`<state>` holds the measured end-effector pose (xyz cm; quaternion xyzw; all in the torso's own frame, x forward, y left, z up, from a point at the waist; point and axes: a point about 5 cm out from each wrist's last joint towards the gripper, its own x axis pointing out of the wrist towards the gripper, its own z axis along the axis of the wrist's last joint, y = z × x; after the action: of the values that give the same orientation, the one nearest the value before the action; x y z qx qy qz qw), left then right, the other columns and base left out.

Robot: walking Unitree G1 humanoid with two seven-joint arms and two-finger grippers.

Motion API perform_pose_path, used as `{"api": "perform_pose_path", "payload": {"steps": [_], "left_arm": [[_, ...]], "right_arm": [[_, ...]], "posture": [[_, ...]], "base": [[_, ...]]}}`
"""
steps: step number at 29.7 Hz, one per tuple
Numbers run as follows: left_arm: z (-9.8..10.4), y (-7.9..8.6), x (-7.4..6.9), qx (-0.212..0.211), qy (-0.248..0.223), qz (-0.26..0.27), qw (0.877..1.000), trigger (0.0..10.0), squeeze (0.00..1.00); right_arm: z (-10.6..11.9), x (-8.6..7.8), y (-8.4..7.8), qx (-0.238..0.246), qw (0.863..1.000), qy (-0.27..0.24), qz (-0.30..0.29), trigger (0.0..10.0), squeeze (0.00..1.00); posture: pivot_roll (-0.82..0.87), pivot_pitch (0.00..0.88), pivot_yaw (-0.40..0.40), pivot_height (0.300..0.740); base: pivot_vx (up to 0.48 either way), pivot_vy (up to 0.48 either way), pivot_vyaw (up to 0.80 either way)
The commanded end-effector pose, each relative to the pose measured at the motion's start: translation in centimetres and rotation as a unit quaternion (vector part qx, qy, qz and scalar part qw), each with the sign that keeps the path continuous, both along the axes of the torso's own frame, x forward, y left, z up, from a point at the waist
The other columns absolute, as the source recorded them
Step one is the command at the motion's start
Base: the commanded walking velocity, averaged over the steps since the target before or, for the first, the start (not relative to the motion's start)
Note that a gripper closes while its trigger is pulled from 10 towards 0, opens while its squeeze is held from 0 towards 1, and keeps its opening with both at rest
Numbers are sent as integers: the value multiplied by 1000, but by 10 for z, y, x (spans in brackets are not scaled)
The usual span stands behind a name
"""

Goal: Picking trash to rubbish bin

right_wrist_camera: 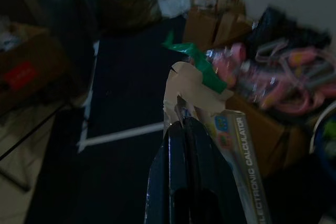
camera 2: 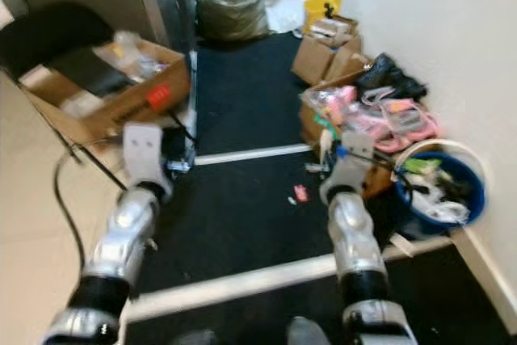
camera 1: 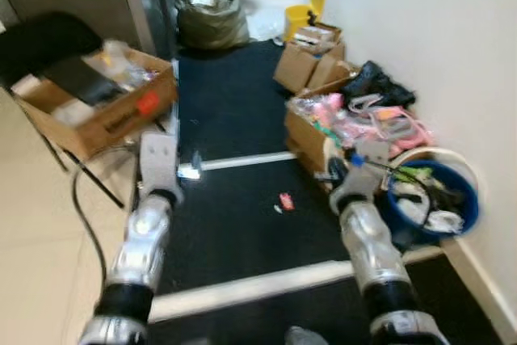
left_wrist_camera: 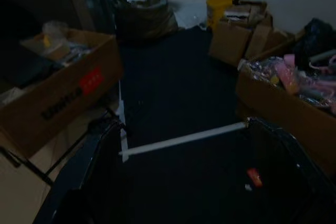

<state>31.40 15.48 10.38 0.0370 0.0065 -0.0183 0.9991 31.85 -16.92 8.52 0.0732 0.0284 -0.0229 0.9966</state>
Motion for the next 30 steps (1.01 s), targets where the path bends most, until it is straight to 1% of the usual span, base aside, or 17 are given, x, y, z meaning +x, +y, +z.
{"api": "perform_pose_path", "payload": {"steps": [1, 8, 10, 11, 12, 14, 16, 17, 20, 21, 22, 23, 24, 26, 29, 30], "left_arm": [[0, 5, -1, 6, -1, 7, 1000, 10000, 0], [0, 5, 0, 5, -2, 7, 1000, 10000, 0], [7, 8, 8, 9, -12, 9, 1000, 10000, 0], [7, 8, 8, 9, -12, 9, 1000, 10000, 0], [19, 15, 19, 19, -28, 10, 999, 10000, 0], [28, 19, 26, 29, -40, 11, 999, 10000, 0], [47, 29, 38, 34, -63, 20, 997, 10000, 0], [47, 29, 38, 34, -63, 20, 997, 10000, 0], [75, 41, 52, 41, -94, 28, 994, 10000, 0], [75, 41, 52, 41, -94, 28, 994, 10000, 0], [81, 43, 54, 42, -100, 29, 994, 10000, 0], [81, 43, 54, 42, -100, 29, 994, 10000, 0], [85, 45, 56, 44, -105, 29, 993, 10000, 0], [85, 45, 56, 42, -105, 29, 993, 10000, 0], [66, 36, 49, 34, -84, 22, 996, 10000, 0], [66, 36, 49, 34, -84, 22, 996, 10000, 0]], "right_arm": [[-1, 0, 5, 6, 1000, 0, 5, 10000, 0], [-2, 0, 5, 6, 1000, 1, 4, 10000, 0], [-1, 0, 5, 6, 1000, 0, 4, 10000, 0], [-1, 0, 5, 6, 1000, 0, 4, 10000, 0], [0, 1, 6, 6, 1000, -1, 4, 10000, 0], [0, 2, 5, 7, 1000, -2, 3, 10000, 0], [0, 3, 5, 7, 1000, -2, 3, 10000, 0], [0, 3, 5, 7, 1000, -2, 3, 10000, 0], [0, 3, 6, 7, 1000, -2, 3, 10000, 0], [0, 3, 6, 7, 1000, -2, 3, 10000, 0], [1, 3, 6, 7, 1000, -3, 3, 10000, 0], [1, 3, 6, 7, 1000, -3, 3, 10000, 0], [0, 2, 6, 8, 1000, -3, 1, 10000, 0], [0, 2, 5, 8, 1000, -3, 0, 10000, 0], [-2, 0, 5, 10, 1000, 0, -3, 10000, 0], [-2, 0, 5, 10, 1000, 0, -3, 10000, 0]], "posture": [[-59, 0, 6, 740], [-59, 0, 4, 740], [-57, 0, 1, 740], [-57, 0, 1, 740], [-56, 0, -2, 740], [-56, 0, -2, 740], [-51, 0, -3, 740], [-51, 0, -3, 740], [-50, 0, 0, 740], [-50, 0, 0, 740], [-51, 0, 2, 740], [-51, 0, 2, 740], [-51, 0, 2, 740], [-54, 0, 9, 740], [-54, 0, 9, 740], [-54, 0, 9, 740]], "base": [[330, 0, 0], [334, 0, 0], [341, 0, 0], [345, 0, 0], [345, 0, 0], [345, 0, 0], [343, 0, 0], [345, 0, 0], [342, 0, 0], [341, 0, 0], [341, 0, 0], [341, 0, 0], [345, 0, 0], [341, 0, 0], [344, 0, 0], [345, 0, 0]]}}
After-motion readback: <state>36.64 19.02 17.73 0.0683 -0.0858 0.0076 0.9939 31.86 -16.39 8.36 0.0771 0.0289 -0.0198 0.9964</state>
